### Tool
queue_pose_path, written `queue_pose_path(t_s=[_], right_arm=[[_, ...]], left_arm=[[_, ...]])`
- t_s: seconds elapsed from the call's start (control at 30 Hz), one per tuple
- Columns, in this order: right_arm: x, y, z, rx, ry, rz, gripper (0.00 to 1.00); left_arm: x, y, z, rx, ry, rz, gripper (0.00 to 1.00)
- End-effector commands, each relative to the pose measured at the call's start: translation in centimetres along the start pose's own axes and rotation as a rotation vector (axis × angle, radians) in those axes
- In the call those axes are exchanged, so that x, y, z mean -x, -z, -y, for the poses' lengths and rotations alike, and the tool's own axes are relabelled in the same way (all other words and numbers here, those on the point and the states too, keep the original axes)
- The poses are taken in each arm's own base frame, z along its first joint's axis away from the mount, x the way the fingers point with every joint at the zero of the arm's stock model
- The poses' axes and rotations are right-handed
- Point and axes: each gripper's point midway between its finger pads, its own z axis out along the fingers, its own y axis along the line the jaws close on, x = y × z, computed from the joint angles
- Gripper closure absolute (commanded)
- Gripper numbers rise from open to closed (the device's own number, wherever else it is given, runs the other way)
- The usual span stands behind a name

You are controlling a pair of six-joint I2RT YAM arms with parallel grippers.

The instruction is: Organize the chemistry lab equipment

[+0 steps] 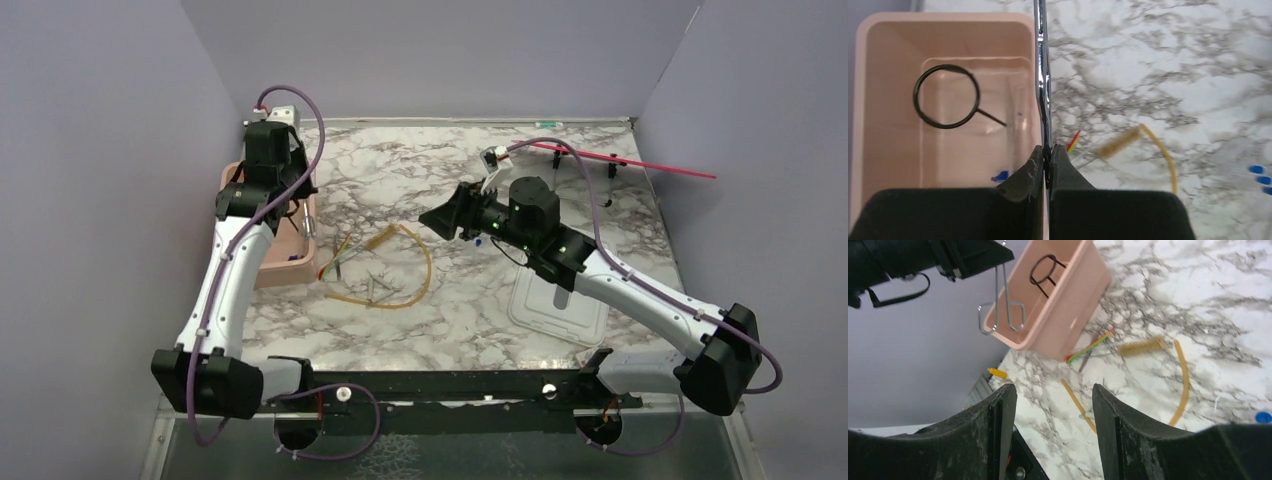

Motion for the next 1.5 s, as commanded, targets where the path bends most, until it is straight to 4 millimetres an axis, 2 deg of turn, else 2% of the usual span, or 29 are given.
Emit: queue_pose_path(t_s=[0.0, 0.13, 0.43, 0.67, 0.8, 0.97, 1.1, 1.27, 1.47], right_arm=[[-2.2, 0.4, 2.3, -0.093, 0.003, -0.056, 0.39], [-3.0, 0.2, 2.4, -0.081, -0.008, -0.083, 0.39], [-4.2, 0.0, 2.9, -0.082, -0.023, -0.110, 0.40], [-4.6, -0.1, 3.0, -0.084, -0.034, -0.118, 0.40], [-4.8, -0.5, 2.8, -0.072, -0.043, -0.134, 0.40], [-5.0, -0.6, 2.8, -0.069, -0.052, -0.141, 0.40], [-5.2, -0.5, 2.7, -0.063, -0.065, -0.142, 0.40], [-5.2, -0.3, 2.8, -0.069, -0.066, -0.143, 0.40], [-5.3, -0.2, 3.0, -0.080, -0.063, -0.144, 0.40]], left_arm=[[-2.1, -1.8, -7.0, 0.221, -0.038, -0.144, 1.00], [-3.0, -3.5, -8.2, 0.226, -0.032, -0.202, 1.00], [-6.0, -7.2, -8.0, 0.175, -0.026, -0.343, 1.00], [-9.8, -10.1, -8.2, 0.133, -0.068, -0.468, 1.00], [-10.6, -12.1, -7.6, 0.047, -0.086, -0.482, 1.00], [-11.2, -12.8, -7.7, 0.040, -0.074, -0.473, 1.00], [-12.4, -13.0, -8.6, 0.065, -0.015, -0.497, 0.88], [-13.2, -13.1, -8.6, 0.036, 0.062, -0.505, 0.75], [-12.6, -13.0, -8.3, 0.002, 0.098, -0.482, 0.72]])
